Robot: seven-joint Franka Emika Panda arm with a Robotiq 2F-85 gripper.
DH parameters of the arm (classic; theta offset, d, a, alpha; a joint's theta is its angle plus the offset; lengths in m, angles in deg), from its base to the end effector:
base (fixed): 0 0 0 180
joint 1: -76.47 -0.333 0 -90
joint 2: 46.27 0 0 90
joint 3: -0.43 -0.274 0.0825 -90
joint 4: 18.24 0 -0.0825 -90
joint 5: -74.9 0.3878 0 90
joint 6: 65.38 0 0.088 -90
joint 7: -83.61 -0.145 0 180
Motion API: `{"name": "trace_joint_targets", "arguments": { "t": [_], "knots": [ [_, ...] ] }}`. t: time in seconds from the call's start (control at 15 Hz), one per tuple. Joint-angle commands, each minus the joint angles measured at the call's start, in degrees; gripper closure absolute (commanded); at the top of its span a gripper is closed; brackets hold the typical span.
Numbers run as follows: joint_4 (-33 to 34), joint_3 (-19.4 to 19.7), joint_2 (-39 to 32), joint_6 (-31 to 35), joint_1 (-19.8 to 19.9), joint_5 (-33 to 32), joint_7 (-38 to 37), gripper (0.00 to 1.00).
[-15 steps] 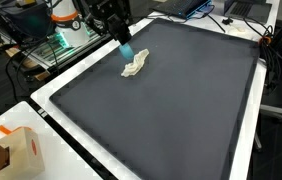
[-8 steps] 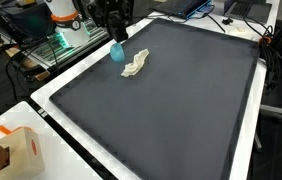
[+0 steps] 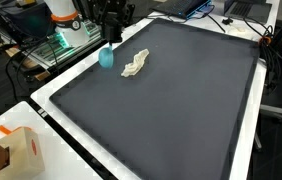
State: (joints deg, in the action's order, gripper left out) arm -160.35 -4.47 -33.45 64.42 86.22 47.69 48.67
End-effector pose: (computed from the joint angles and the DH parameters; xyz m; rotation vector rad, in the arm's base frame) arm 0.4612 -0.0661 0.2974 2.7164 -0.5366 0.1458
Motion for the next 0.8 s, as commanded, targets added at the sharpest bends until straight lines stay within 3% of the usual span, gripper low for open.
{"name": "trace_joint_targets", "arguments": {
  "t": [0.0,0.73],
  "knots": [
    [1.8,-0.7,-2.7,-4.0,-0.1,-7.6,-7.7,0.75],
    [5.9,0.8,-11.6,-13.7,-5.6,-18.7,-17.1,0.75]
  ]
}}
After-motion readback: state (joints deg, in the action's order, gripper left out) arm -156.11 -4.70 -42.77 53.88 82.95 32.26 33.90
